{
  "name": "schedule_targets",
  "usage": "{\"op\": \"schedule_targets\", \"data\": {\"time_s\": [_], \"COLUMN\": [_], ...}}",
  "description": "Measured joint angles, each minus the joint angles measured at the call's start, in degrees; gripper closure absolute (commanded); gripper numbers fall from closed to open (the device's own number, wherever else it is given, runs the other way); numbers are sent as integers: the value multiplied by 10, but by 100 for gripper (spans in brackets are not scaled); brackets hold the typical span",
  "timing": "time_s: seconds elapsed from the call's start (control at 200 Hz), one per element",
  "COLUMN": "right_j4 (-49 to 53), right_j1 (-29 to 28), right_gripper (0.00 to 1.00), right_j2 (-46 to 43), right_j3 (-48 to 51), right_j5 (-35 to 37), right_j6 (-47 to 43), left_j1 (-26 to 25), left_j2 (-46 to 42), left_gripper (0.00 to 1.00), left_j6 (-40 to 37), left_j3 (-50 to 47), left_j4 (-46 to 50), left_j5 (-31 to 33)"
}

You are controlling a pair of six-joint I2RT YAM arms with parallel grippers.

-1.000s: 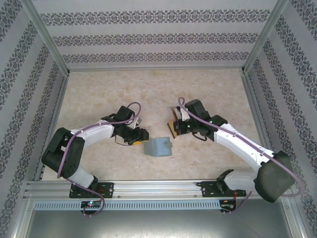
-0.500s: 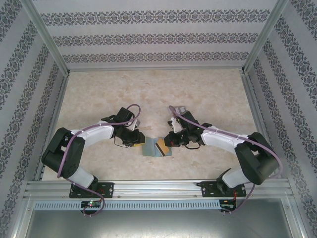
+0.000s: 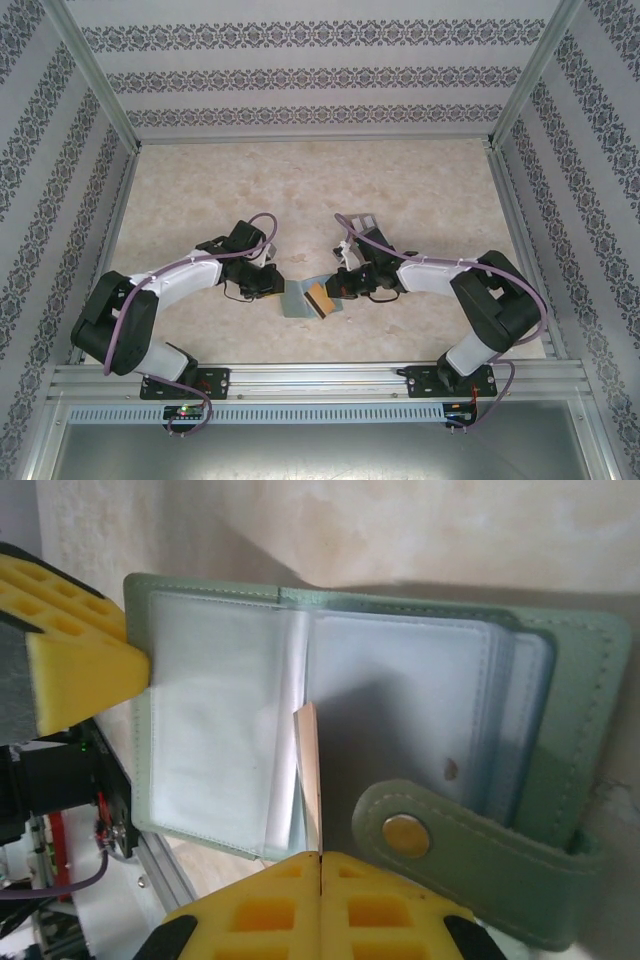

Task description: Put the credit cards into the card holder

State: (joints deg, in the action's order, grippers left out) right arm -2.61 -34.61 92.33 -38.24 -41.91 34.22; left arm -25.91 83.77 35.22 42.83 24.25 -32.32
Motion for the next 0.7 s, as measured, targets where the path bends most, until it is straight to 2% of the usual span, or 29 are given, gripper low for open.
{"op": "schedule_targets", "data": {"time_s": [0.08, 0.37, 0.699], "right_j4": [-22, -69, -111], "right_j1": [0, 3, 3], "right_gripper": [100, 100, 95], "right_j2": [9, 30, 45], "right_j3": [5, 15, 20], "right_j5": [-8, -22, -5], "right_j6": [8, 33, 89], "left_j1": [2, 2, 4], "left_j2": [6, 55, 65], "left_gripper": [100, 100, 100], "left_j6": [-5, -18, -28], "left_j3": [-1, 0, 5], "left_j4": [1, 2, 5], "left_j5": [0, 12, 12]}}
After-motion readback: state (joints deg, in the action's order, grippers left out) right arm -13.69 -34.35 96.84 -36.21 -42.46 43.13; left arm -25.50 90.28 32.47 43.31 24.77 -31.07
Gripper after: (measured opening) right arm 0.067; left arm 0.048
